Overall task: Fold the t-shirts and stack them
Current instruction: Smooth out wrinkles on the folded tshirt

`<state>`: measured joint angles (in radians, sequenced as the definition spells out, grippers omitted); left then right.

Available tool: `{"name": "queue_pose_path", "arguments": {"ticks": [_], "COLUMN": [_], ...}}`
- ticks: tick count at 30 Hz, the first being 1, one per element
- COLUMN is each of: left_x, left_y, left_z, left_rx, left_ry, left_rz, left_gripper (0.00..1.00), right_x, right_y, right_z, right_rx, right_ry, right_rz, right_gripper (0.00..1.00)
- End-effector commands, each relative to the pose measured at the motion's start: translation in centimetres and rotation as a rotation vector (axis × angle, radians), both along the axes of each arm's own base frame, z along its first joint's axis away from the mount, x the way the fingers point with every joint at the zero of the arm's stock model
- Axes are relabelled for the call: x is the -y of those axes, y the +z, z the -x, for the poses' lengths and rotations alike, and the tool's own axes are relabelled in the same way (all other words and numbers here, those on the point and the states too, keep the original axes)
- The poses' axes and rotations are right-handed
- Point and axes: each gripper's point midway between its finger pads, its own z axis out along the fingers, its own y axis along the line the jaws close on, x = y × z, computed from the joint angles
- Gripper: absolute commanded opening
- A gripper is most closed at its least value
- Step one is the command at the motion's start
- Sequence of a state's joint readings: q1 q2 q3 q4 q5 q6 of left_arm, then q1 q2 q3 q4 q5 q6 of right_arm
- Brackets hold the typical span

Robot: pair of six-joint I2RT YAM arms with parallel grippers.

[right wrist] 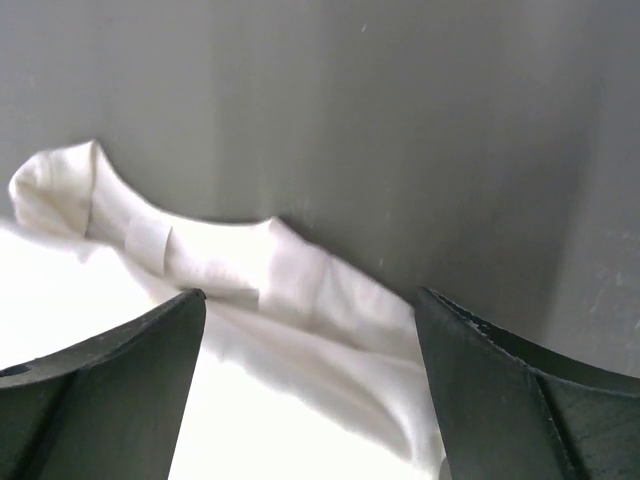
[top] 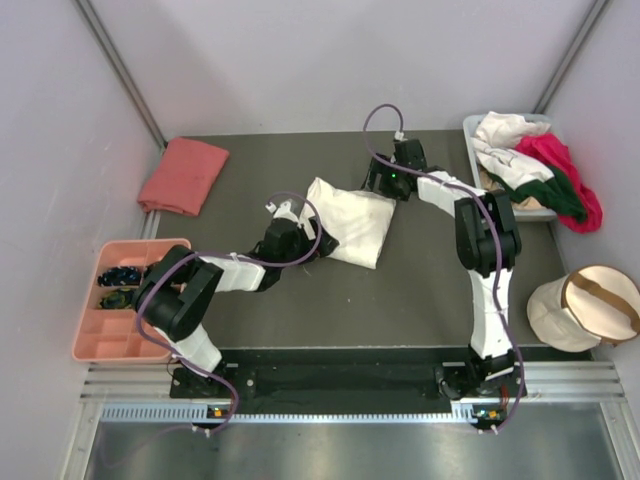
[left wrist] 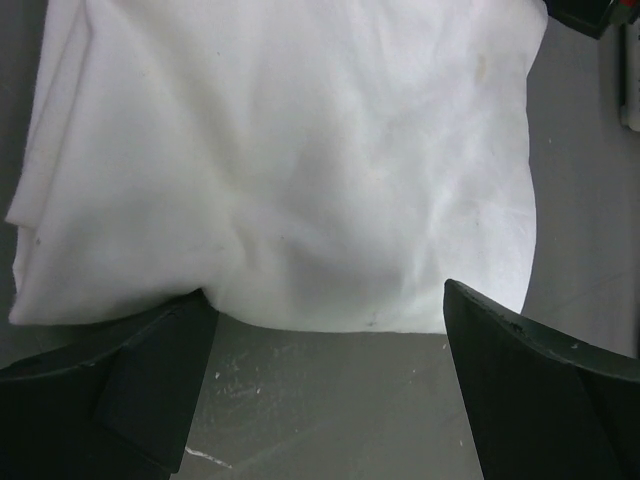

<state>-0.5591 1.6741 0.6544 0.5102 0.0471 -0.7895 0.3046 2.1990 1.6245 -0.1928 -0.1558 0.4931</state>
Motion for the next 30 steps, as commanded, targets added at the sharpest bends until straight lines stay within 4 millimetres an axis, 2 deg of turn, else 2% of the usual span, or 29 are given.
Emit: {"name": "queue_pose_path", "arguments": {"ticks": [1, 5, 6, 8, 9, 10, 15, 19, 21, 22, 23, 24, 25, 26, 30], "left_x": [-0.3, -0.8, -1.4, -1.7, -2.3, -2.5, -4.9, -6.9, -7.4, -7.7, -7.8, -7.8, -7.9, -7.7, -6.8], "left_y": [-1.4, -1.3, -1.5, -1.0, -1.4, -1.0, -0.5, 0.7, 0.4, 1.2, 0.8, 0.8, 1.7, 1.2, 1.0], "left_z": [0.2, -0.1, -0.3, -0.9, -0.9, -1.4, -3.4, -6.4, -7.5, -8.8, -9.3, -9.8, -11.0, -11.5, -13.7], "left_rx": [-0.037, -0.029, -0.025, -0.012, -0.025, -0.018, -0.007, 0.023, 0.025, 0.047, 0.044, 0.044, 0.065, 0.059, 0.066], "left_ry": [0.008, 0.018, 0.042, 0.057, 0.072, 0.087, 0.157, 0.217, 0.224, 0.237, 0.239, 0.239, 0.246, 0.238, 0.226], "left_rz": [-0.038, -0.068, -0.098, -0.116, -0.148, -0.157, -0.181, -0.184, -0.199, -0.191, -0.196, -0.193, -0.179, -0.179, -0.141], "left_gripper": [0.99, 0.99, 0.99, 0.99, 0.99, 0.99, 0.99, 0.99, 0.99, 0.99, 0.99, 0.99, 0.99, 0.99, 0.99], "right_x": [-1.0, -0.9, -0.6, -0.6, -0.4, -0.4, 0.4, 0.3, 0.4, -0.1, -0.1, -0.3, -0.8, -1.0, -2.5], "right_y": [0.2, 0.3, -0.4, 0.4, -0.1, 0.6, 0.2, 0.0, -0.1, 0.0, -0.6, -0.1, -0.2, -0.7, -0.8], "right_z": [3.0, 5.0, 6.0, 6.6, 7.5, 7.8, 10.6, 13.0, 14.4, 15.1, 16.1, 16.6, 17.3, 18.3, 20.5], "right_rx": [-0.058, -0.083, -0.102, -0.092, -0.111, -0.099, -0.127, -0.146, -0.157, -0.158, -0.177, -0.166, -0.17, -0.194, -0.208], "right_ry": [0.034, 0.016, 0.015, 0.014, 0.013, 0.016, 0.007, 0.016, 0.016, 0.029, 0.031, 0.04, 0.053, 0.055, 0.091], "right_rz": [-0.086, -0.13, -0.131, -0.145, -0.143, -0.146, -0.143, -0.131, -0.119, -0.12, -0.116, -0.121, -0.121, -0.122, -0.146], "right_gripper": [0.86, 0.86, 0.86, 0.86, 0.86, 0.86, 0.86, 0.86, 0.86, 0.86, 0.86, 0.86, 0.86, 0.86, 0.86]}}
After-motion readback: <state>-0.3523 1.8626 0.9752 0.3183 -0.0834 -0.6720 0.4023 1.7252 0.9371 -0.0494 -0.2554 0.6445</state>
